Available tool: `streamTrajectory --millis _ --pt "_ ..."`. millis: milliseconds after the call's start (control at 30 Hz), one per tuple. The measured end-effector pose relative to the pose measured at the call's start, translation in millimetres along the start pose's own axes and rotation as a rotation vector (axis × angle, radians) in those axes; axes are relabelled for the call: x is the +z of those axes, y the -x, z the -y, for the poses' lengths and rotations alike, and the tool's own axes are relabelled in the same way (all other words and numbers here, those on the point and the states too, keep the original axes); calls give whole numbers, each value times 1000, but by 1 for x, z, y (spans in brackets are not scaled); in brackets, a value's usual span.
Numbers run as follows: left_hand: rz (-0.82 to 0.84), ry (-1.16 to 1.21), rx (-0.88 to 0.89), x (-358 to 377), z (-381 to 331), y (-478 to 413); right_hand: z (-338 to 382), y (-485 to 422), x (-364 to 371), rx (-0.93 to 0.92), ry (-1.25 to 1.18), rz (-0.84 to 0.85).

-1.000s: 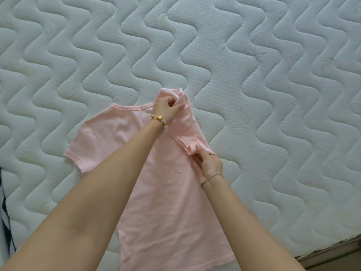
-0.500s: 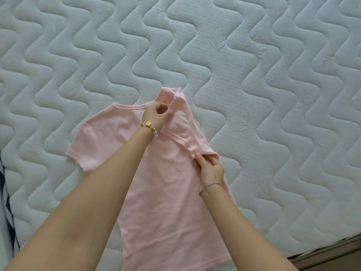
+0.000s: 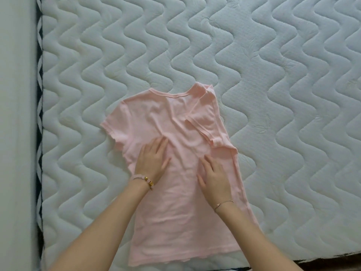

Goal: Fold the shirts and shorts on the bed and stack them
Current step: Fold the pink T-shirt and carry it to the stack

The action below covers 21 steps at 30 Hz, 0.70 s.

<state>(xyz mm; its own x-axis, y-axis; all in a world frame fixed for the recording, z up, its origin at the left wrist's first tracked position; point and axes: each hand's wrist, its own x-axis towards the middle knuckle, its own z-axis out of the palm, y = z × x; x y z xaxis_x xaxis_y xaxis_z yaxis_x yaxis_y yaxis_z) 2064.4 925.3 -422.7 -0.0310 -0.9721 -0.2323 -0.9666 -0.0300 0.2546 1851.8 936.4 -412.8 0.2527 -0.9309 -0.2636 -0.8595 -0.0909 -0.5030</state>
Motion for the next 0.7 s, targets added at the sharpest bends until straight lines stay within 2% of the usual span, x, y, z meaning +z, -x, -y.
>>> streamTrajectory --millis 67,200,367,467,600,700 --pt "54 -51 11 5 4 20 4 2 3 -84 136 89" --pt "82 -142 34 13 9 48 6 1 6 -129 276 237" --pt "43 -171 56 14 16 61 2 3 8 -149 354 272" --pt "-60 -128 40 6 22 65 7 3 8 -153 349 256" --pt "-235 -29 -150 -15 47 72 25 -2 7 -193 352 223" --pt "-291 253 -413 -26 77 70 47 -9 13 -263 343 221"
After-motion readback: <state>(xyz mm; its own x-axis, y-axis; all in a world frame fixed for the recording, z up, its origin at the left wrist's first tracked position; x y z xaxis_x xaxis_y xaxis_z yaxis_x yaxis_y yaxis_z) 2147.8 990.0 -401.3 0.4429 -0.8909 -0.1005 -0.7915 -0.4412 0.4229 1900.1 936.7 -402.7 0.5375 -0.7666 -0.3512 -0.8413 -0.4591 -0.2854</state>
